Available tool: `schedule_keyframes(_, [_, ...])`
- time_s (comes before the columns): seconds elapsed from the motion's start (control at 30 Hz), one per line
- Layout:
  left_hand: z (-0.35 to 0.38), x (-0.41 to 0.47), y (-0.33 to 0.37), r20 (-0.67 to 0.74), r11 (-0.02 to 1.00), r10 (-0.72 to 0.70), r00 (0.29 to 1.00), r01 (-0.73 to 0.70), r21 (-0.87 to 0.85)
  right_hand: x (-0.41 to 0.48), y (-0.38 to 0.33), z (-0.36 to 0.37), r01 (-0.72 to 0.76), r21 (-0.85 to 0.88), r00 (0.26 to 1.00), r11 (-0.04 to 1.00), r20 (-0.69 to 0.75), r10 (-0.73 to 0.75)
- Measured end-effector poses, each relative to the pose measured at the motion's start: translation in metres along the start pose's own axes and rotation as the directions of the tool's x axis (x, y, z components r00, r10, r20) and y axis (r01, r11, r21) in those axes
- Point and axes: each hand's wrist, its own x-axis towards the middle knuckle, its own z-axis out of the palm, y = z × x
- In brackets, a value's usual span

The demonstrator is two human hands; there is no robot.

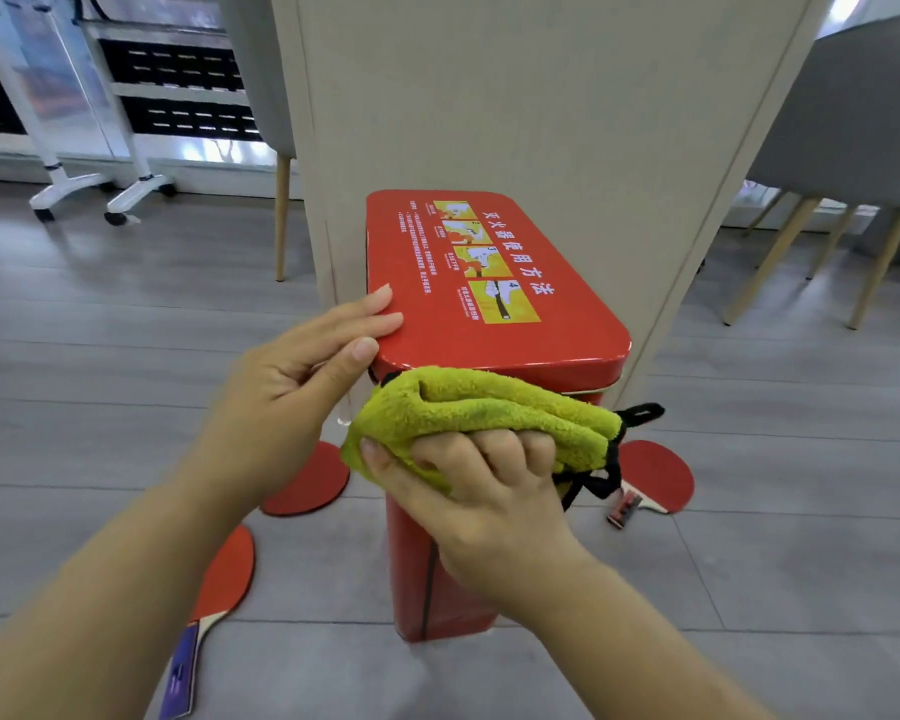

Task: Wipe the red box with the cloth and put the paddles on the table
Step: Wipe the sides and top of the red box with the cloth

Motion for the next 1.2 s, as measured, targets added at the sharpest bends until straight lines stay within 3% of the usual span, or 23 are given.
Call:
schedule_keyframes(0.1, [0.006,-0.004,0.0,-0.027,0.998,0.042,0.999,-0.041,0.05,-0.006,0.008,-0.005,-0.012,-0.01,1.0,1.0,-0.018,0.012])
schedule_keyframes(0.17, [0.011,-0.007,-0.001,-0.051,0.978,0.119,0.992,-0.109,0.179,-0.01,0.019,-0.012,-0.049,-0.02,0.998,0.999,-0.036,0.048])
schedule_keyframes(0.33, [0.022,-0.014,0.001,-0.097,0.836,0.338,0.936,-0.252,0.487,-0.018,0.054,-0.032,-0.163,-0.07,0.986,0.984,-0.042,0.16])
schedule_keyframes(0.4, [0.027,-0.015,0.003,-0.033,0.753,0.453,0.891,-0.362,0.549,-0.025,0.064,-0.037,-0.181,-0.056,0.983,0.982,0.017,0.182])
schedule_keyframes(0.5, [0.037,-0.017,0.002,0.119,0.634,0.549,0.827,-0.505,0.586,-0.034,0.074,-0.041,-0.217,0.097,0.97,0.971,0.133,0.203])
schedule_keyframes(0.77, [0.049,-0.02,-0.01,0.19,0.489,0.512,0.838,-0.466,0.737,-0.058,0.079,-0.046,-0.381,0.143,0.919,0.913,0.163,0.358])
schedule_keyframes(1.0, [0.054,-0.017,-0.013,0.149,0.478,0.565,0.811,-0.469,0.743,-0.076,0.078,-0.057,-0.586,0.181,0.806,0.79,0.231,0.545])
schedule_keyframes(1.2, [0.043,-0.017,-0.007,0.21,0.47,0.564,0.799,-0.52,0.714,-0.083,0.08,-0.066,-0.609,0.192,0.79,0.77,0.234,0.567])
